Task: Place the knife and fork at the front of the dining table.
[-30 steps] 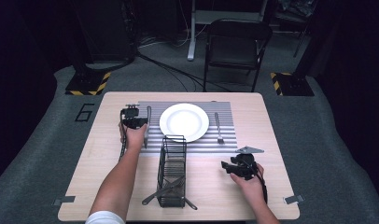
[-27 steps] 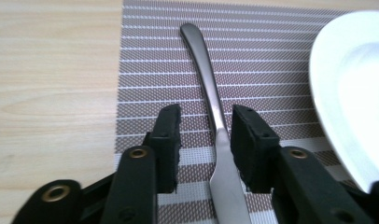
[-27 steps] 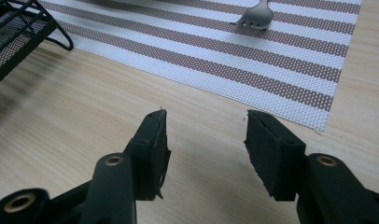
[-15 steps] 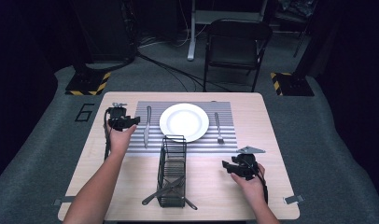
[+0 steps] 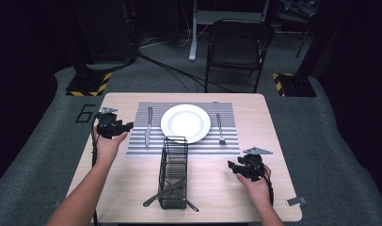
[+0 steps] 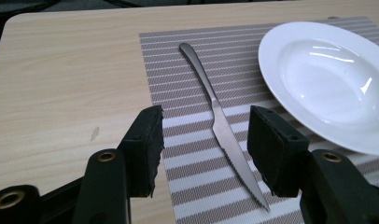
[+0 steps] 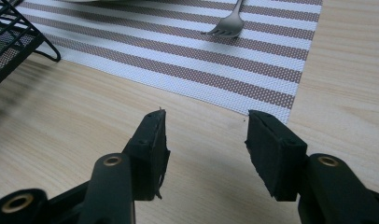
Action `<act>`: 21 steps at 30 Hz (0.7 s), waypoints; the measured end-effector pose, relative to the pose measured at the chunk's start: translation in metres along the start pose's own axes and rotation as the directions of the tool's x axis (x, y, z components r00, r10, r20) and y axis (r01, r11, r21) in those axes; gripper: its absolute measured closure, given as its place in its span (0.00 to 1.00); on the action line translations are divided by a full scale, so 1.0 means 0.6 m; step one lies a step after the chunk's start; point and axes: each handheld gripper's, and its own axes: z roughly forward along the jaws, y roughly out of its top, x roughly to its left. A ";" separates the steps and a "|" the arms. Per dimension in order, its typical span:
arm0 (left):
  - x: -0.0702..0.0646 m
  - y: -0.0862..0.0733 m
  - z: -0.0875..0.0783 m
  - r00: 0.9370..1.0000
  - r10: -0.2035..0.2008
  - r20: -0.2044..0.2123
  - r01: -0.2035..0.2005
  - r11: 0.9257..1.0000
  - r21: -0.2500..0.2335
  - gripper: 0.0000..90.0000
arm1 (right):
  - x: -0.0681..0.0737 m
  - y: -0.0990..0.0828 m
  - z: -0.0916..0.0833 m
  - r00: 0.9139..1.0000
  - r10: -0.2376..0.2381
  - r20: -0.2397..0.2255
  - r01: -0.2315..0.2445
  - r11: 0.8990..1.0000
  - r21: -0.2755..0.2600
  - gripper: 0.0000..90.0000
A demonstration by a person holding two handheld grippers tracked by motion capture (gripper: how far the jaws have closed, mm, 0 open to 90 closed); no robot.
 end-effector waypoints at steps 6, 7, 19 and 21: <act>-0.003 -0.020 -0.022 0.999 0.030 0.028 -0.030 1.000 0.004 0.50 | -0.006 0.000 -0.002 1.000 0.009 0.008 -0.009 1.000 -0.005 0.53; -0.004 -0.024 -0.025 0.999 0.034 0.029 -0.035 0.999 0.009 0.50 | -0.006 -0.001 -0.002 1.000 0.008 0.010 -0.008 1.000 -0.004 0.53; 0.000 -0.070 -0.056 0.997 0.045 0.064 -0.046 0.999 0.014 0.49 | -0.011 -0.004 0.001 0.999 0.004 0.040 -0.004 1.000 0.009 0.53; 0.001 -0.080 -0.057 0.997 0.045 0.064 -0.046 0.999 0.020 0.49 | -0.012 -0.005 0.001 0.999 0.006 0.045 -0.007 1.000 0.011 0.53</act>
